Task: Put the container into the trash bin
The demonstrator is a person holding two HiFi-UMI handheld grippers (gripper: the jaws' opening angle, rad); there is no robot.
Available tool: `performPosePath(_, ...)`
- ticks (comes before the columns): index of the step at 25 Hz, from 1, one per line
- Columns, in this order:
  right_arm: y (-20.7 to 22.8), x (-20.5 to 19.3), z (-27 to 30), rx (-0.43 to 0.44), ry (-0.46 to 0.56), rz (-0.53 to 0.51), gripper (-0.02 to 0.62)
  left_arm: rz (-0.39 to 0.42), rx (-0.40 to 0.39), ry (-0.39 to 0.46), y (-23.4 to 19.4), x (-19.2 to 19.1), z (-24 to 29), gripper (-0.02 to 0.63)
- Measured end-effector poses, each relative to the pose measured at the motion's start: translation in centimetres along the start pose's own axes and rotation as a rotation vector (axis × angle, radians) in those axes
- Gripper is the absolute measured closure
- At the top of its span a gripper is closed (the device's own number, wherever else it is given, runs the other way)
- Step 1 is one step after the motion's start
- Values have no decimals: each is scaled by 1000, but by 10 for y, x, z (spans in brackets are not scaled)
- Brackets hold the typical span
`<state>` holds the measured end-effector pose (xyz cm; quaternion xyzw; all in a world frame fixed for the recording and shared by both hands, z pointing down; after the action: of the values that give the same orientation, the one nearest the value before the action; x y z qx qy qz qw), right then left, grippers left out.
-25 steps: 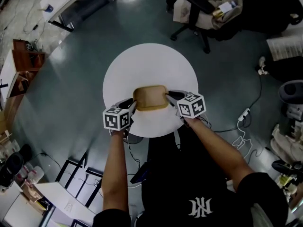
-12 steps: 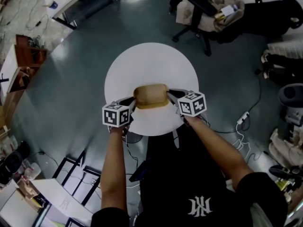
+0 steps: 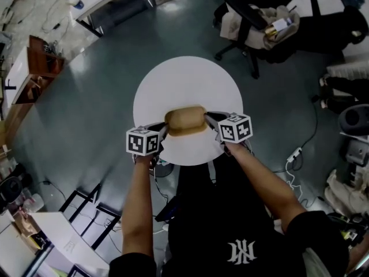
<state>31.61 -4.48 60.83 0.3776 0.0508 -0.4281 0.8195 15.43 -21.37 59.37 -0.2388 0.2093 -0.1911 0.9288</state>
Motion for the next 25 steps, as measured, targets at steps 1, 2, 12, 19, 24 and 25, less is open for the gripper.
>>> performPosePath(1, -2, 1, 0, 5, -1, -3, 545, -5, 2, 7, 0, -1, -3, 574)
performPosePath(2, -4, 2, 0, 8, -5, -9, 545, -9, 4, 17, -1, -2, -5, 574)
performPosePath(12, -35, 7, 6, 79, -38, -91, 545, -72, 26, 114, 4, -24, -36, 577)
performPosePath(19, -50, 2, 6, 126, -93, -190, 545, -166, 93, 172, 15, -59, -50, 577)
performPosePath(24, -59, -8, 6, 187, -141, -255, 545, -234, 153, 214, 29, -86, -60, 577)
performPosePath(25, -61, -11, 7, 201, -154, -268, 545, -248, 163, 223, 32, -93, -62, 577)
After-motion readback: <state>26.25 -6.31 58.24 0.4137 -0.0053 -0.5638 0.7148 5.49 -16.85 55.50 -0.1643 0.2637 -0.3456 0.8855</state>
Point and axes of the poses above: the fingertips, and each gripper's own axes: z forward along the fingers, y to its right, x out of its top, the point moved 6 cm from there along -z, backward along the fingers, and after that the axes turned 5 degrees about -y, right-handed, at the moved point
